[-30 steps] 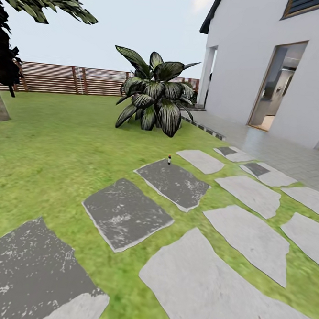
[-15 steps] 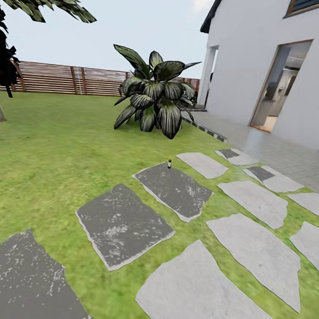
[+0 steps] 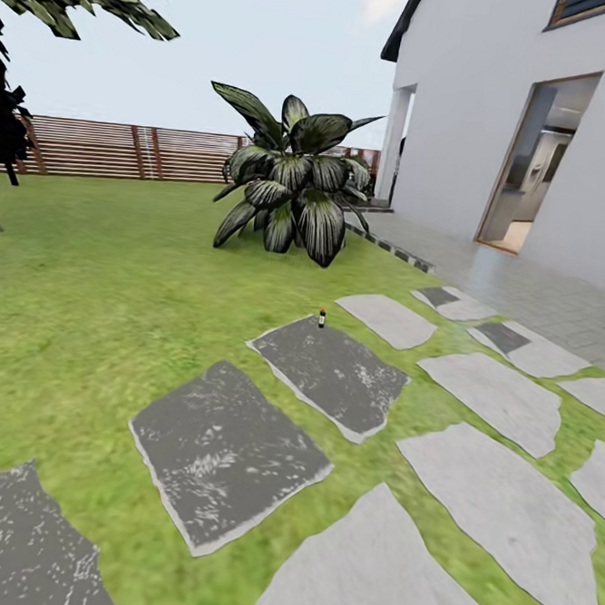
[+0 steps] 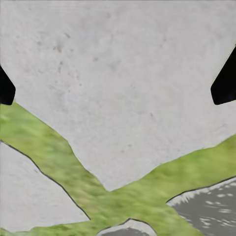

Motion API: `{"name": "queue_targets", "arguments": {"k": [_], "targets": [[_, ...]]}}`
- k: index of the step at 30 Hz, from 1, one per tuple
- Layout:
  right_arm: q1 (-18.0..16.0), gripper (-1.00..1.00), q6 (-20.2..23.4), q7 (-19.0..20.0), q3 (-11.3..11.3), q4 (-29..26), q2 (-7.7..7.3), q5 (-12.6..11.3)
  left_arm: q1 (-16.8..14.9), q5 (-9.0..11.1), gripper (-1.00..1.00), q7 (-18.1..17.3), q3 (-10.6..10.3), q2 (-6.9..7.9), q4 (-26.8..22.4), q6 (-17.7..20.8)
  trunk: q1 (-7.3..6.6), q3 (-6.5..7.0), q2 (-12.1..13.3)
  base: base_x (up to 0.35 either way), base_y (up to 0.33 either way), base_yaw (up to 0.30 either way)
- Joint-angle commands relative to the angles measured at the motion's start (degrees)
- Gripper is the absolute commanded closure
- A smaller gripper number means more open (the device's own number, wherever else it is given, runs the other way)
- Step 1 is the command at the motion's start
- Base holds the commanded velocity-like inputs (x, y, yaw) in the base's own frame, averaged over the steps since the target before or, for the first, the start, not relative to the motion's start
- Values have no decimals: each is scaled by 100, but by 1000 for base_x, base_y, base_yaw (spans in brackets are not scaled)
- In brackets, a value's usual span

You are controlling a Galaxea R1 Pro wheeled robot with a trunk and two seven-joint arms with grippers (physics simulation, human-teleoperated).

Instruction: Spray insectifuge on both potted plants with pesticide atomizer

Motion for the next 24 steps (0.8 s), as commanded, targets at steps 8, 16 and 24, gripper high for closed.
{"name": "queue_targets", "arguments": {"k": [8,16,24], "targets": [[-3,-100,-13,-24,2,2,0,19,-3,3,-100,2,9,-1,5,-19,3,-5,-2,339,0,-157],[-3,-100,-13,-26,2,9,0,19,-3,3,-100,2,11,-1,5,-19,3,-5,-2,339,0,-181],[-3,-100,-13,-32,2,17,0,19,-3,9,-100,4,17,-1,5,-19,3,-5,-2,339,0,-12]]}}
